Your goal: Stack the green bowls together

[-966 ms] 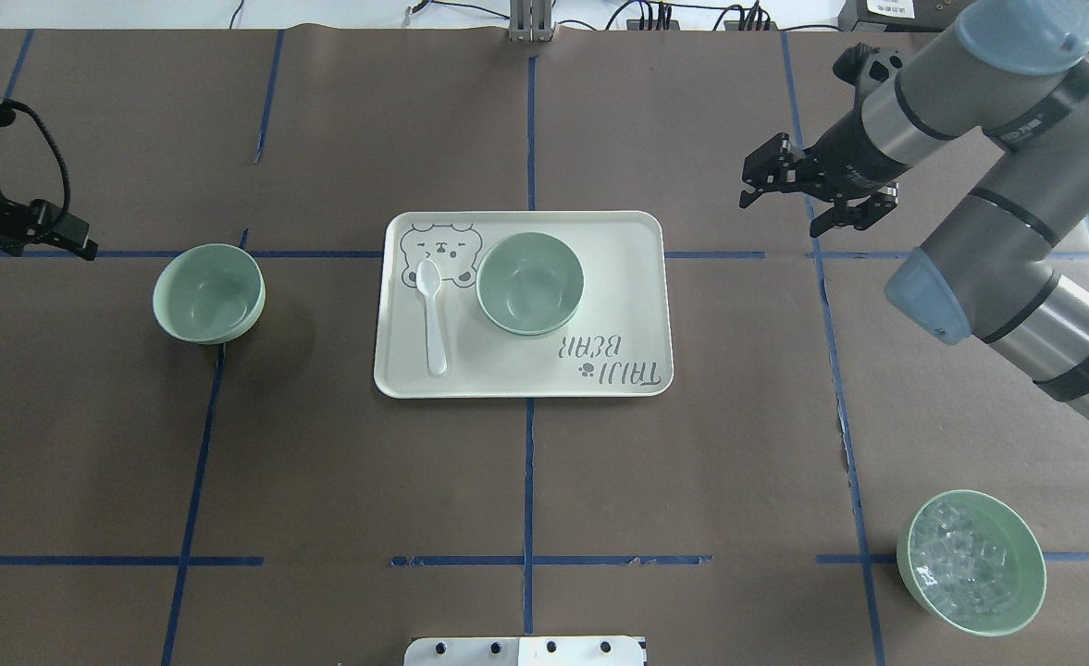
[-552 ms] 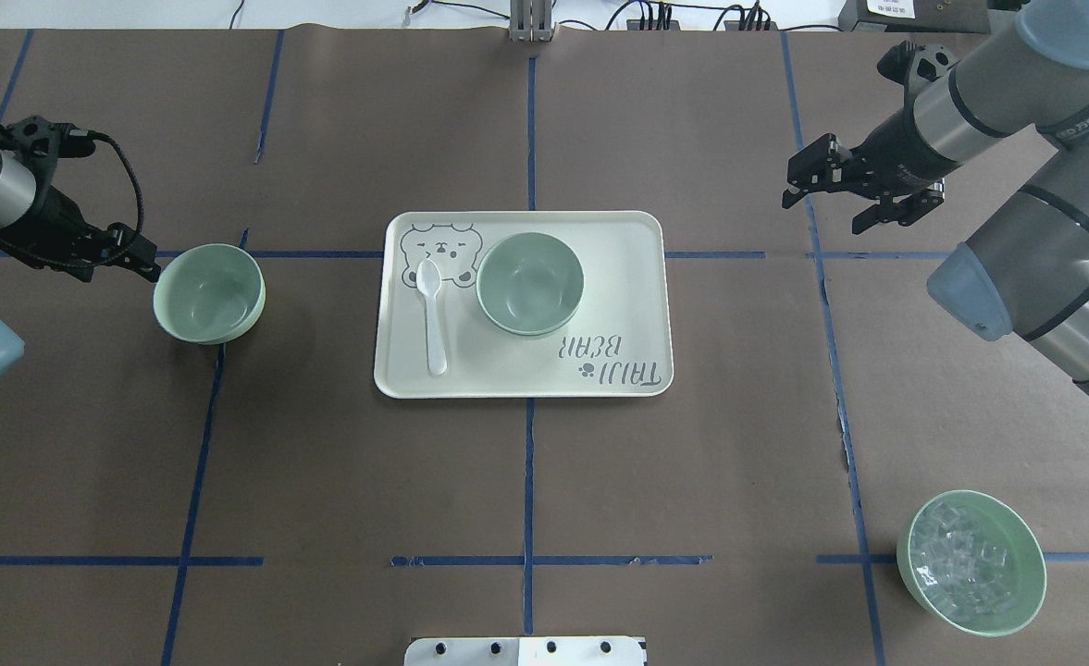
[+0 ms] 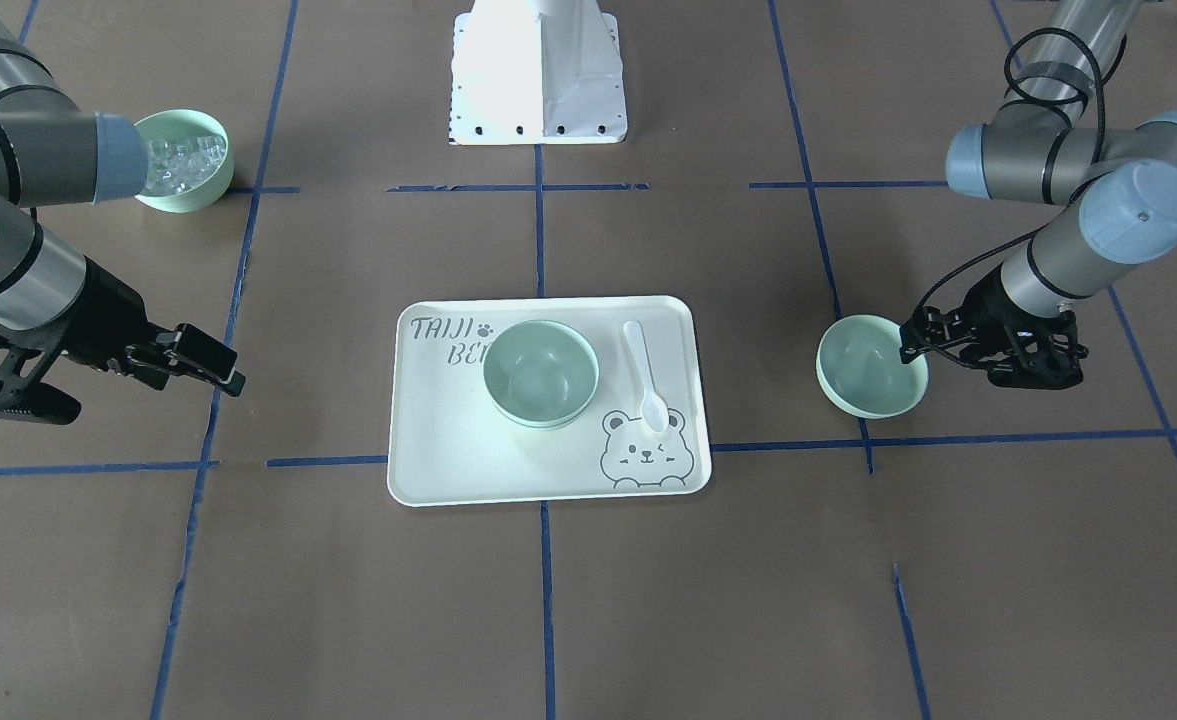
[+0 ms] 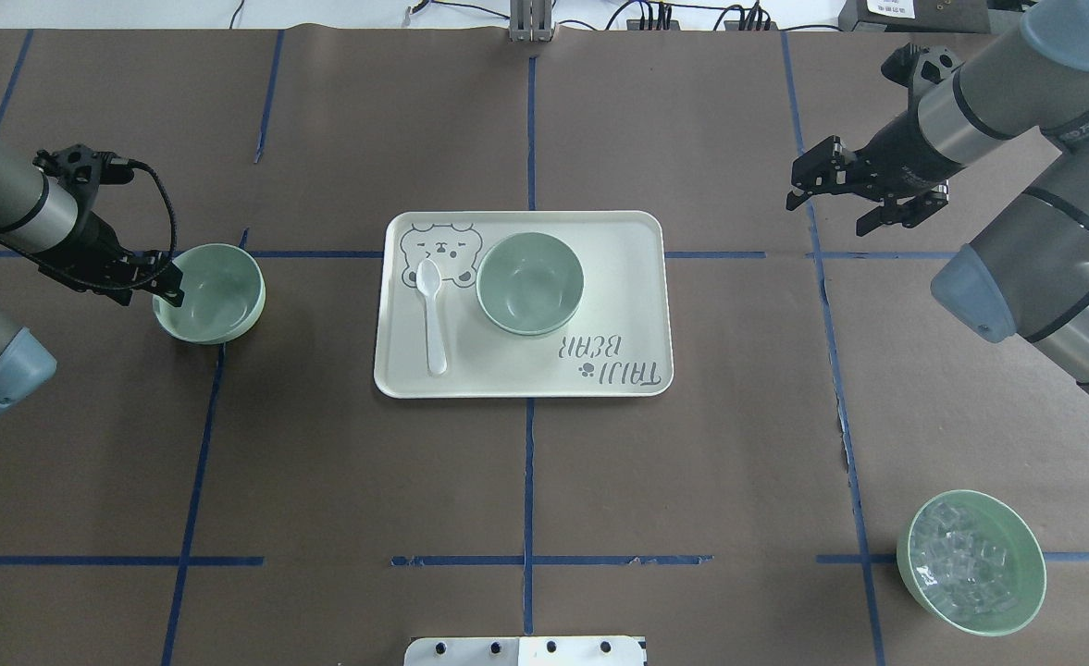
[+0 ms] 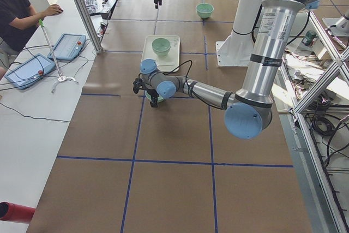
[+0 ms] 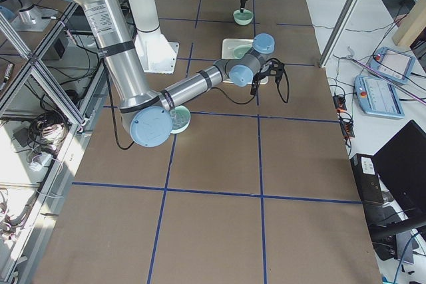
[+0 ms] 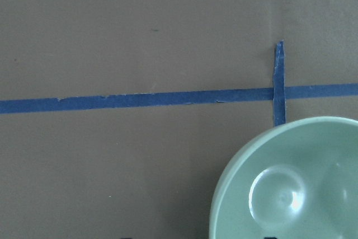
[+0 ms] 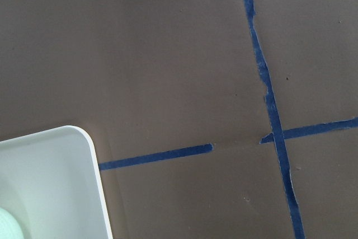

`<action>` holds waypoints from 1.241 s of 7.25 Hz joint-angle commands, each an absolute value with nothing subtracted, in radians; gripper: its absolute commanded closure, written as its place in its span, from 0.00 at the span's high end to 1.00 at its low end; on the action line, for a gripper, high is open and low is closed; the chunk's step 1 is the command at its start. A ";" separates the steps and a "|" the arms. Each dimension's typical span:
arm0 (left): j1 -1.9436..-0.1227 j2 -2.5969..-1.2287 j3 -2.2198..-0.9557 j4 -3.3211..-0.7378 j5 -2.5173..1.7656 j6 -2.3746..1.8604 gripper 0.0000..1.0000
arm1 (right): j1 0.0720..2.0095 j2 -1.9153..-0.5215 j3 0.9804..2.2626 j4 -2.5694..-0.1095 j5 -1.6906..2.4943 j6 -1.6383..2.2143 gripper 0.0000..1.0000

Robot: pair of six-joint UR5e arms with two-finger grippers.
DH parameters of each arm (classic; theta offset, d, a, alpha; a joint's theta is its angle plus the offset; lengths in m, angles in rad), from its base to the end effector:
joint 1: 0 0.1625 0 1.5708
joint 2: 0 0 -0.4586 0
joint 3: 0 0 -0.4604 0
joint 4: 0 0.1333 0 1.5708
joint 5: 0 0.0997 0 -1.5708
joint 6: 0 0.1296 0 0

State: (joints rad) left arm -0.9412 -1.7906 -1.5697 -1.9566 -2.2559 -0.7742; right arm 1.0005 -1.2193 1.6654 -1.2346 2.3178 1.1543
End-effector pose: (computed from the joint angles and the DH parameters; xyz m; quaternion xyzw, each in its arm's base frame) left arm 0.3639 -0.5867 0.5361 0.0071 0.4259 0.0348 0.9041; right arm -0.3458 -0.6229 0.3916 -0.0252 -0.4890 0.1146 0.8643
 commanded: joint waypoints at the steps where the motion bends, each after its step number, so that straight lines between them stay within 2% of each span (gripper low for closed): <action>1: -0.937 -1.799 -1.569 -1.959 -2.258 -0.773 0.00 | 1.018 -1.241 1.670 -1.233 2.318 1.149 1.00; 4: -0.939 -1.873 -1.630 -1.933 -2.263 -0.838 0.00 | 1.051 -1.284 1.667 -1.233 2.318 1.059 1.00; 7: -0.899 -2.128 -1.618 -1.868 -2.263 -1.142 0.00 | 1.057 -1.301 1.671 -1.233 2.319 1.046 1.00; 9: -0.787 -2.283 -1.528 -1.873 -2.222 -1.270 0.00 | 1.058 -1.310 1.672 -1.232 2.319 1.043 1.00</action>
State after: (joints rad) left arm -0.8428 -2.1854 -1.5817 -1.8723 -2.2482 -1.1850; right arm 1.0575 -1.3045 1.6710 -1.2324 2.3194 1.0455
